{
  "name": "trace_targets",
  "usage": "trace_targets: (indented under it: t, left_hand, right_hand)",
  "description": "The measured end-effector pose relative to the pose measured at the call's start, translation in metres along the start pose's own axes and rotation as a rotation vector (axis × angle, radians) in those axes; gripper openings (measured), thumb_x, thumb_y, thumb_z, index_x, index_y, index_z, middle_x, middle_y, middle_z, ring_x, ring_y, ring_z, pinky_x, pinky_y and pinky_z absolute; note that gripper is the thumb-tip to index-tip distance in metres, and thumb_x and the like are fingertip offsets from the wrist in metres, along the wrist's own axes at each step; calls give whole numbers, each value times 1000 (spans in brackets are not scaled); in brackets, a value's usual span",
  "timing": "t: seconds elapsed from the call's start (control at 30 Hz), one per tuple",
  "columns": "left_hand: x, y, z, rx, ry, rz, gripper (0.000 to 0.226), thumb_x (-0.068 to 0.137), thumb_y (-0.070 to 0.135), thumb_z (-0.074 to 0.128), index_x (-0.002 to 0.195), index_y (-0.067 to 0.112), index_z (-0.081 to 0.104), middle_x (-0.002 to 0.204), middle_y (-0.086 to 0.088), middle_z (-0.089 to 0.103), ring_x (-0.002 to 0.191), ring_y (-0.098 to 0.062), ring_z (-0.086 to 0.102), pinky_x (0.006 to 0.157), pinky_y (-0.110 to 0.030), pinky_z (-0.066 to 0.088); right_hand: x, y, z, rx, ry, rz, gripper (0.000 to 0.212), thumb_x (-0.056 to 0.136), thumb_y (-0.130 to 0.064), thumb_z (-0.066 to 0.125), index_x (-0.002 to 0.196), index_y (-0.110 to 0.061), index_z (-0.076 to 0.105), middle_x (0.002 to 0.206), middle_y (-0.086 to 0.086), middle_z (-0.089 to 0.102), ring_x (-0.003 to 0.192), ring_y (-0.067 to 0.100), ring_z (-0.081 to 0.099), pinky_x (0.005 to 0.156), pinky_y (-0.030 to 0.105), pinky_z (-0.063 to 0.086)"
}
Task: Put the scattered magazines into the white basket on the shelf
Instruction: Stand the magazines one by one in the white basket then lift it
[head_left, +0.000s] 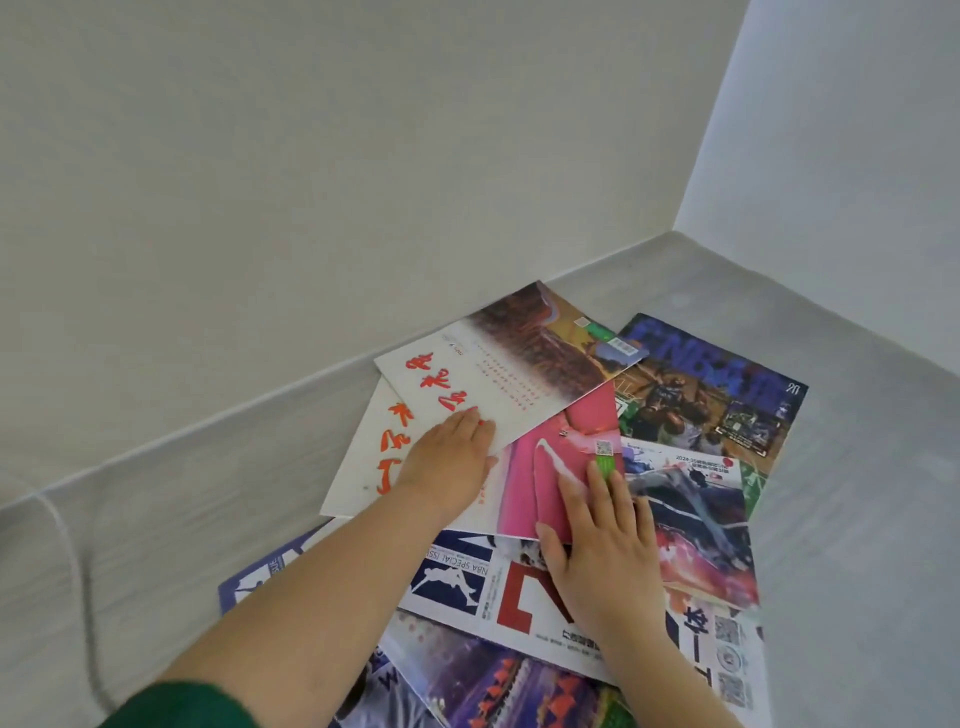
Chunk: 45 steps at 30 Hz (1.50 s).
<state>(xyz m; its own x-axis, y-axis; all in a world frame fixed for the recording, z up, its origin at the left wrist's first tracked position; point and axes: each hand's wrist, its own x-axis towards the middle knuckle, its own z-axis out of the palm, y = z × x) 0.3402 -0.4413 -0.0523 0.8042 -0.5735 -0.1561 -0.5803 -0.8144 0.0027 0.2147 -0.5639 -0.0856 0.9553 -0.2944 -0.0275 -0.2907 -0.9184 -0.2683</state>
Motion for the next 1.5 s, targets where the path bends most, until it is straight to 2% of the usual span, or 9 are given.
trace_targets:
  t: [0.2, 0.5, 0.63, 0.73, 0.8, 0.9, 1.13, 1.3, 1.5]
  left_hand:
    - [-4, -3, -6, 249, 11, 19, 45, 89, 3, 32, 133, 2, 22, 124, -19, 49, 108, -33, 51, 78, -40, 45]
    - [-121, -64, -14, 139, -100, -133, 52, 87, 9, 42, 135, 25, 30, 137, -2, 47, 119, -22, 49, 94, -33, 43]
    - [-191, -83, -19, 96, 230, -48, 58, 25, 3, 85, 79, 22, 74, 78, 4, 76, 67, -12, 70, 54, -20, 53]
    - [-231, -92, -4, 69, 515, -126, 31, 41, 0, 71, 68, 17, 74, 76, -6, 75, 73, -29, 71, 65, -32, 56]
    - [-244, -89, 8, -155, 612, -296, 33, 50, -14, 72, 73, 10, 75, 98, -19, 71, 91, -43, 64, 78, -49, 51]
    - [-245, -75, 13, -720, 719, -724, 45, 71, -11, 63, 111, 9, 61, 138, -16, 40, 116, -34, 47, 95, -34, 35]
    - [-218, -57, 13, -1839, 820, -1117, 58, 77, -12, 35, 132, 5, 26, 103, -21, 51, 80, -29, 49, 55, -28, 40]
    - [-216, -63, 2, -1714, 877, -1182, 74, 78, -14, 51, 138, 9, 16, 114, -13, 55, 106, -31, 54, 89, -49, 47]
    - [-240, -80, -28, -1768, 796, -907, 36, 79, -17, 44, 104, 8, 50, 110, -17, 59, 91, -28, 56, 71, -38, 50]
  right_hand:
    - [0, 0, -1, 26, 7, -5, 61, 90, -54, 15, 143, -28, 1, 156, 3, -3, 143, 24, -10, 108, 35, -17]
    - [-22, -6, -21, 277, 371, 97, 49, 86, -39, 39, 114, -3, 57, 129, 21, 53, 123, 41, 44, 105, 54, 28]
    - [-33, -29, -24, 166, 311, -154, 43, 85, -35, 38, 103, -7, 65, 121, 18, 61, 120, 41, 48, 103, 55, 29]
    - [-36, -51, -11, 80, -45, -390, 47, 91, -41, 37, 134, -21, 39, 151, 3, 27, 142, 23, 14, 116, 40, 0]
    - [-40, -60, 1, 27, -161, -418, 55, 92, -48, 28, 141, -27, 18, 156, -3, 6, 143, 17, -2, 116, 37, -7]
    - [-48, -68, 10, -18, -145, -400, 59, 90, -54, 21, 143, -29, 8, 156, -1, 0, 143, 20, -6, 116, 39, -7]
    - [-61, -76, 13, -73, -135, -354, 59, 91, -52, 17, 143, -27, 6, 156, 0, 1, 143, 21, -4, 116, 42, -6]
    - [-69, -85, 10, -71, -138, -323, 57, 91, -50, 22, 143, -27, 11, 156, -2, 6, 143, 20, 0, 116, 43, -2]
    - [-73, -111, -8, 94, -71, -235, 60, 90, -45, 38, 141, -23, 15, 155, 1, 10, 142, 21, 11, 116, 39, 5]
